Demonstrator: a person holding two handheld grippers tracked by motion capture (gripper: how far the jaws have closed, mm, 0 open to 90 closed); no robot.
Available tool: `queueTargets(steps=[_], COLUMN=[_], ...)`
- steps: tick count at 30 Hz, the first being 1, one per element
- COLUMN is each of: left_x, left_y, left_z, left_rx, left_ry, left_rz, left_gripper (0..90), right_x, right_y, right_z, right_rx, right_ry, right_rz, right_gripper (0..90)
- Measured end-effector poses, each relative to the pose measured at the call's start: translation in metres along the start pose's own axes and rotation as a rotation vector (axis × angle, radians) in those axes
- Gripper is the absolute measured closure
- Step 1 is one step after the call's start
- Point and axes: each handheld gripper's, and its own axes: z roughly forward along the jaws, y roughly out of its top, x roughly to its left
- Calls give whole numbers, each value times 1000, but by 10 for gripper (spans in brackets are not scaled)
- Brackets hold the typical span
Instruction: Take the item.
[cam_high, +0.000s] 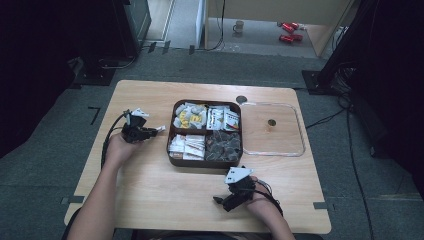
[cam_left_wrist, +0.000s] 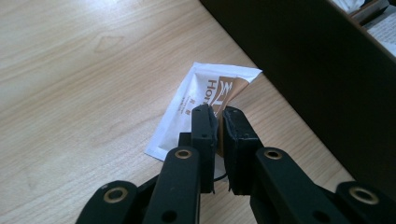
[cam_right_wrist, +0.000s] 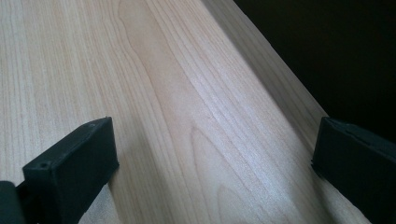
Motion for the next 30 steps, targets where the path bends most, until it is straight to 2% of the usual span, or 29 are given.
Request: queueTargets(steps=[3, 6, 8, 9, 13, 23, 30], left_x=[2, 3, 3, 3, 2, -2, -2], left_y=[-2, -3, -3, -3, -3, -3, -6], left_z=[2, 2, 3, 2, -3, -18, -30], left_rx=[-7, -2, -1, 0, -19, -70, -101], left_ry=[-25, -39, -39, -39, -9, -25, -23], left_rz=[-22, -27, -24, -23, -26, -11, -27], left_gripper=[829, 806, 782, 739, 653, 551, 500], right_x=[0, 0, 0, 0, 0, 0, 0], right_y=[0, 0, 0, 0, 0, 0, 0], right_z=[0, 0, 0, 0, 0, 0, 0], right_rx=[0, 0, -1, 0, 0, -1, -1], right_ry=[0, 0, 1, 0, 0, 1, 1], right_rz=[0, 0, -1, 0, 0, -1, -1], right_gripper=[0, 0, 0, 0, 0, 0, 0])
